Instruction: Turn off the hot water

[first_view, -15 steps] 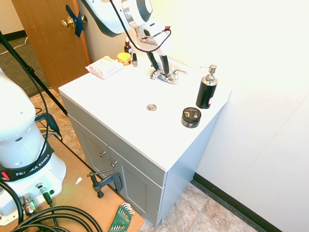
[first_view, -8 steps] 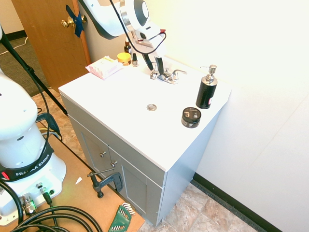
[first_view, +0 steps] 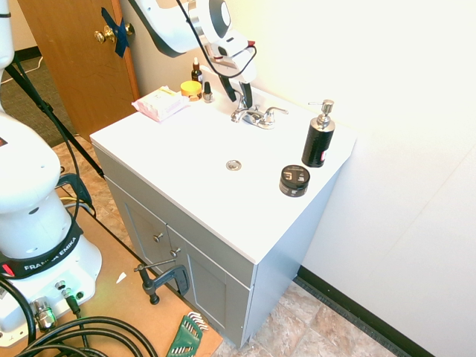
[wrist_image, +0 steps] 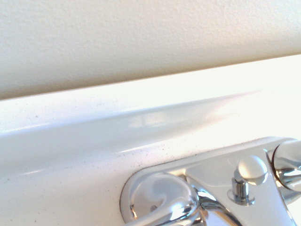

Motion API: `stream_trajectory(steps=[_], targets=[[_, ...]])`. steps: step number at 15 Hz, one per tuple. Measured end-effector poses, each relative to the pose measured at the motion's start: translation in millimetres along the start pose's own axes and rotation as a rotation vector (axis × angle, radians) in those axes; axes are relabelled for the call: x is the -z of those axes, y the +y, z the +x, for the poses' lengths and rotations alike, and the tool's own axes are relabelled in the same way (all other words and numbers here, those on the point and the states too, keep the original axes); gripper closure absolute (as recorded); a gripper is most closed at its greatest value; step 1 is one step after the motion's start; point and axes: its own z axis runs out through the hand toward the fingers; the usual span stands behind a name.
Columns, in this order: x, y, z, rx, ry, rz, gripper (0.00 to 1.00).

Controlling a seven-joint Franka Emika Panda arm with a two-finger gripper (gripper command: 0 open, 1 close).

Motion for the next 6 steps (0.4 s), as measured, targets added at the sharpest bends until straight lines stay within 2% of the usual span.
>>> stream_trajectory(steps=[6], targets=[[34.7,104.6,-6.5,0.025,-0.159,-0.031,0.00]])
